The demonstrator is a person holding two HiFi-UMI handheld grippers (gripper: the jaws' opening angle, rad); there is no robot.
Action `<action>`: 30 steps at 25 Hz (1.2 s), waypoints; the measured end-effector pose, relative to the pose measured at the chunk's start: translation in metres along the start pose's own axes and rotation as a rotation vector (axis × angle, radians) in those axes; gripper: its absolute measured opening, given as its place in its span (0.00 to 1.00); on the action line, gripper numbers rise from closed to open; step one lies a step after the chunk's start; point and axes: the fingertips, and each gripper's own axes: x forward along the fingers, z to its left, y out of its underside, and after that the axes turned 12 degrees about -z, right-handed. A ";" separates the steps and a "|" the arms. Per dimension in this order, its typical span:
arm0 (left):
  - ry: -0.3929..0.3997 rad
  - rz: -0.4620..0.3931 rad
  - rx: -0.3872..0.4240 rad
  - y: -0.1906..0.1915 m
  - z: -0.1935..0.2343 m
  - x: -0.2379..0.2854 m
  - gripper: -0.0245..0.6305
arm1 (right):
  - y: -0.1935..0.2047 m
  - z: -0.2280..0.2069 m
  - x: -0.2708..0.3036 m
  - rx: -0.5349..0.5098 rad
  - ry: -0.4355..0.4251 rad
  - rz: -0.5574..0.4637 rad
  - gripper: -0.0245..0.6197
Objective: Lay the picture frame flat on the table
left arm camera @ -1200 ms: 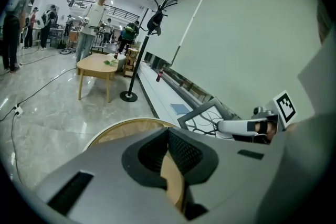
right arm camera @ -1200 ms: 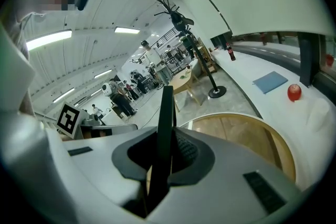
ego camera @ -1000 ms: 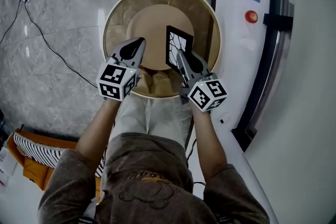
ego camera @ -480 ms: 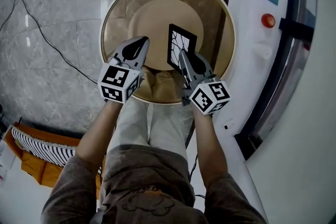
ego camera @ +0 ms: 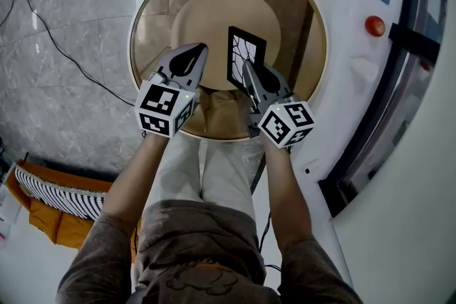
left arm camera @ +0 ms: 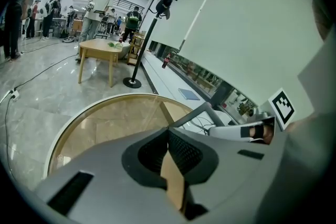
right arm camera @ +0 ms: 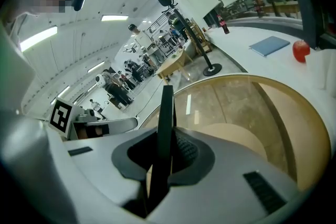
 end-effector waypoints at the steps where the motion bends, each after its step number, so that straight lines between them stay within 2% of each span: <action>1: 0.002 0.003 -0.003 0.001 -0.001 0.001 0.07 | 0.002 -0.002 0.001 0.004 0.002 0.008 0.13; 15: -0.005 0.017 -0.041 0.007 0.001 0.016 0.07 | 0.025 -0.021 0.014 0.048 0.004 0.083 0.13; 30: -0.013 0.028 -0.073 0.017 0.002 0.019 0.07 | 0.031 -0.043 0.017 0.018 0.050 0.096 0.14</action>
